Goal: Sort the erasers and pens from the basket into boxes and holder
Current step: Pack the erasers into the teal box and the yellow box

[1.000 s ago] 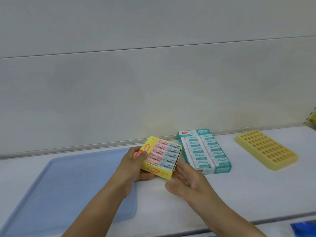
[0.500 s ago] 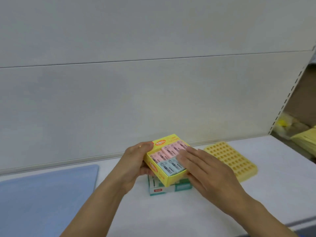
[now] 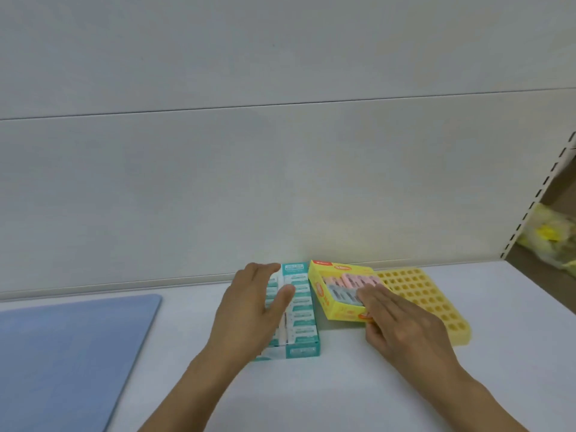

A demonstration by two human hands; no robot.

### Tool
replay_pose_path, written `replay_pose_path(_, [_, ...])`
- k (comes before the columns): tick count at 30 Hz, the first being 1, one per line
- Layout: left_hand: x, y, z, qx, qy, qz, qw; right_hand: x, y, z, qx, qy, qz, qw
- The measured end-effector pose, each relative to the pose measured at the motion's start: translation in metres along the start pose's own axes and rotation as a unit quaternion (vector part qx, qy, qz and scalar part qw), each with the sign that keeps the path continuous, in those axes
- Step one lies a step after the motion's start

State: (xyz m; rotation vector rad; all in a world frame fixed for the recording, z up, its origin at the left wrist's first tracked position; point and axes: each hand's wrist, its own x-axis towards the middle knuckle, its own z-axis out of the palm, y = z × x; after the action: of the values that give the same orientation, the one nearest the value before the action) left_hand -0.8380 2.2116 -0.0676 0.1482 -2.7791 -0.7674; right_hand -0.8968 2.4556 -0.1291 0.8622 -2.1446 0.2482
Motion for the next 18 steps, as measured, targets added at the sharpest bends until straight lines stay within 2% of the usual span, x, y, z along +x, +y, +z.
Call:
replay_pose_path(2, [-0.015, -0.013, 0.001, 0.039, -0.082, 0.045, 0.995, 0.0, 0.005, 0.006, -0.011, -0.019, 0.005, 1.0])
replay_pose_path(3, [-0.021, -0.019, 0.004, 0.078, -0.125, 0.052, 0.988, 0.0, 0.007, 0.01, -0.014, -0.029, -0.001, 0.999])
replay_pose_path(5, [-0.027, -0.027, 0.012, 0.135, -0.16, 0.036, 0.977, 0.001, 0.01, 0.017, -0.003, -0.062, -0.021, 0.998])
replay_pose_path(8, [-0.025, -0.031, 0.021, 0.084, -0.163, -0.033, 0.983, 0.006, 0.011, 0.02, 0.04, -0.098, -0.025, 0.994])
replay_pose_path(10, [-0.023, -0.031, 0.022, 0.069, -0.164, -0.039, 0.983, 0.011, 0.011, 0.023, 0.057, -0.132, -0.013, 0.99])
replay_pose_path(15, [-0.015, -0.031, 0.02, 0.153, -0.195, -0.006, 0.969, 0.017, 0.011, 0.031, 0.055, -0.196, -0.002, 0.979])
replay_pose_path(17, [-0.013, -0.03, 0.021, 0.229, -0.187, 0.04, 0.954, 0.019, 0.011, 0.029, 0.014, -0.228, -0.015, 0.973])
replay_pose_path(18, [-0.013, -0.029, 0.022, 0.255, -0.179, 0.066, 0.948, 0.022, 0.008, 0.024, 0.007, -0.27, 0.003, 0.963])
